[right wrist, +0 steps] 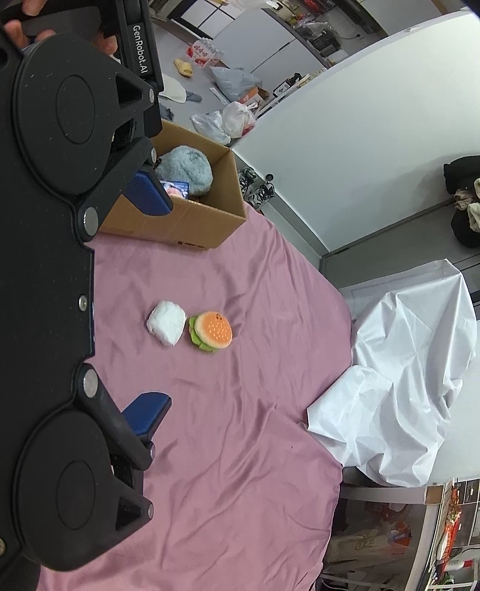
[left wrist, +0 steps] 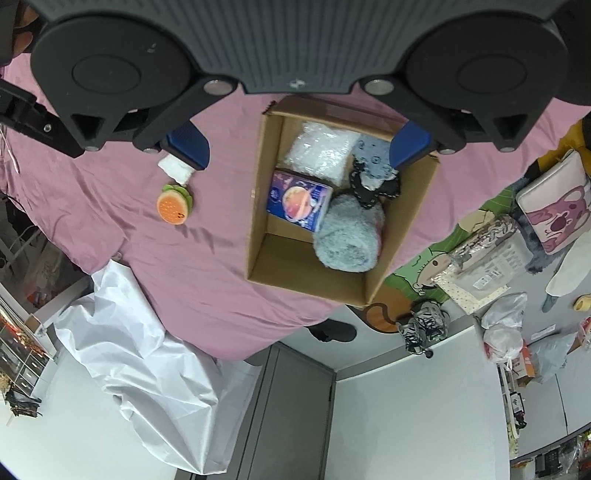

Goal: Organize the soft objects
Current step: 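Move both grippers toward the plush burger and white wrapped bundle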

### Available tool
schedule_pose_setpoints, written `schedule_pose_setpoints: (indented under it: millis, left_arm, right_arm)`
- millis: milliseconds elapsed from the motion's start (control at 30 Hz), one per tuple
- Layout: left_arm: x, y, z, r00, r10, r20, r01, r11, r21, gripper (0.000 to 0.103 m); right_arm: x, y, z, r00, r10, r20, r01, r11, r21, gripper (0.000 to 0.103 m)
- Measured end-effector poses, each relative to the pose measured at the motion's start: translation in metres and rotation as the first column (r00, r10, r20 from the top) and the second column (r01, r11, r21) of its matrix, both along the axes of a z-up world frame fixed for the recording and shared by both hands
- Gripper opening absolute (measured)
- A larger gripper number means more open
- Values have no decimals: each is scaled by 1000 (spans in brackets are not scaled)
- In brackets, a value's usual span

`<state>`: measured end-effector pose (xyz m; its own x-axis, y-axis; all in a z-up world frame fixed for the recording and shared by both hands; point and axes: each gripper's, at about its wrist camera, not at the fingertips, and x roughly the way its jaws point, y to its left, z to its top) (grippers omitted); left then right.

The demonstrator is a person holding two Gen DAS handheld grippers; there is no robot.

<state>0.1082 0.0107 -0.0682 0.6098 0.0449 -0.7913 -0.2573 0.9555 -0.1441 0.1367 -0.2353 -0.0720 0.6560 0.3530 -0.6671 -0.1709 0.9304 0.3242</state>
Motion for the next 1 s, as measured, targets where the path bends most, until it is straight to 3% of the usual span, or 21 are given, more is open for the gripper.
schedule_pose_setpoints:
  millis: [433, 1000]
  left_arm:
    - [11, -29, -1, 1000, -2, -15, 2, 1000, -21, 103]
    - [45, -60, -20, 999, -49, -13, 49, 999, -24, 99]
  right_arm:
    - [7, -29, -7, 1000, 5, -15, -4, 1000, 10, 103]
    - [41, -49, -42, 989, -17, -150, 48, 978, 205, 102]
